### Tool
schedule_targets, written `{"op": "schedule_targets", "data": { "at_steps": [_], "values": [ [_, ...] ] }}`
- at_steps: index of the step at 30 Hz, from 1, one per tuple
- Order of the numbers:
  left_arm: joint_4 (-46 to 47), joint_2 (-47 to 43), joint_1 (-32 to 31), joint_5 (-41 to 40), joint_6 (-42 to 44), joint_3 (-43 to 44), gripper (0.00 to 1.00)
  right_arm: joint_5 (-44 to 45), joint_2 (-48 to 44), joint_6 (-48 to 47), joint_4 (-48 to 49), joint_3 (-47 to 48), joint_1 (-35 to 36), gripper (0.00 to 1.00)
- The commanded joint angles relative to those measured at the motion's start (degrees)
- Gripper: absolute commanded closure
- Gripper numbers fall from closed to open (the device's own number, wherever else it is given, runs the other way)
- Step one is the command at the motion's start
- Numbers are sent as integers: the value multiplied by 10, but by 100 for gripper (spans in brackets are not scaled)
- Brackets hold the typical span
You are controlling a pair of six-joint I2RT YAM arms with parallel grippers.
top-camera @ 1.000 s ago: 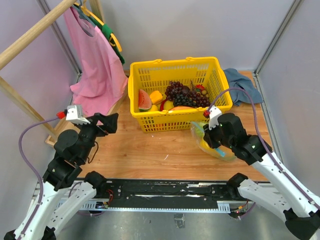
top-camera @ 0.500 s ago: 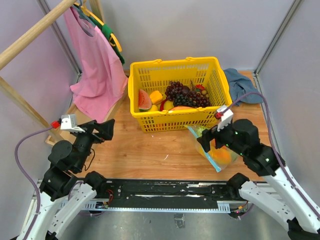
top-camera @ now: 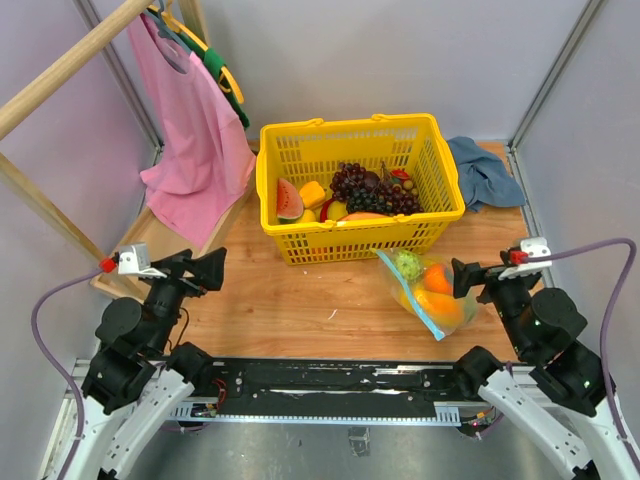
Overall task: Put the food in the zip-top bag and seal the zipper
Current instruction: Reset both arms
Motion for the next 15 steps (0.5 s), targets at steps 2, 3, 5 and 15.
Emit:
{"op": "schedule_targets", "data": {
  "at_steps": [2,3,5,15],
  "values": [
    [21,-31,3,-15,-7,-34,1,123,-57,2,20,-36,-6,2],
    [21,-32,3,-15,-6,-37,1,125,-66,1,20,-43,-6,2],
    [19,-31,3,-20,-4,-37,1,130,-79,-3,27,-57,-6,2],
    [22,-4,3,-13,2,-39,1,142,-85,-1,28,-70,-6,2]
  ]
}}
